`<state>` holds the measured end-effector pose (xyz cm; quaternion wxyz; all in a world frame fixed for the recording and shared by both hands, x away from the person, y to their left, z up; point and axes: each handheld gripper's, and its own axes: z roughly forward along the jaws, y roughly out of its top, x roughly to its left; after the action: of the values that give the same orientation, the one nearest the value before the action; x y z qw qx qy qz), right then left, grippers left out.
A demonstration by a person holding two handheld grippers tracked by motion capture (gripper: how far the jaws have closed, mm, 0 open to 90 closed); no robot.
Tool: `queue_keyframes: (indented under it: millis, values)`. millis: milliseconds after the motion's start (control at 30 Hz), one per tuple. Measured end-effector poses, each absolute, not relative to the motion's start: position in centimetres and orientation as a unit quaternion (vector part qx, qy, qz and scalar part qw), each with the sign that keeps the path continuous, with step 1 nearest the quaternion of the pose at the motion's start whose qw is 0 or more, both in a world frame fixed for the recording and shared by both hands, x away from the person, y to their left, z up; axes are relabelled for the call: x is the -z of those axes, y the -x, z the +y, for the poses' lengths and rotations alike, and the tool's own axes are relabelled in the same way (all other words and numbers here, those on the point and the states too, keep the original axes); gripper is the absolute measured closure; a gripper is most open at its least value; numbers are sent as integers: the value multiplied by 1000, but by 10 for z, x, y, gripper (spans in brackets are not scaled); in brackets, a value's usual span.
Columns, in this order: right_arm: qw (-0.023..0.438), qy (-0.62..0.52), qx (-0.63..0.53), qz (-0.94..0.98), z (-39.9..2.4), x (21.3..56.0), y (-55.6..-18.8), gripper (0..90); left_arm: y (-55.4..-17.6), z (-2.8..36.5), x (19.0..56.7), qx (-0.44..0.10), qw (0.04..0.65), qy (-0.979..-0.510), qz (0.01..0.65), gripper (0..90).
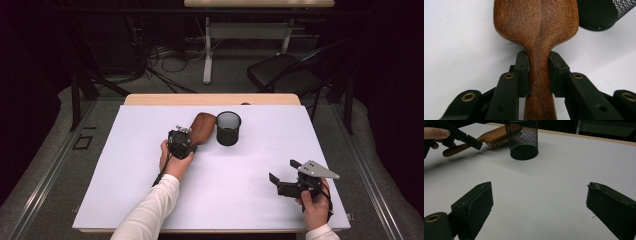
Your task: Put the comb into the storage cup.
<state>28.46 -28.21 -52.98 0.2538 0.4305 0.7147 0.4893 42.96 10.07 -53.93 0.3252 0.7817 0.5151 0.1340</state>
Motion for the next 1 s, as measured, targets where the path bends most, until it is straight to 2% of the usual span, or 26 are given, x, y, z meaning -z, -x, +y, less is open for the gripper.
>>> queue_keyframes:
  millis: [1000]
  values:
    - [253, -430, -485, 718, -280, 531, -285, 67, -406, 138, 504, -168, 411, -744, 499, 723]
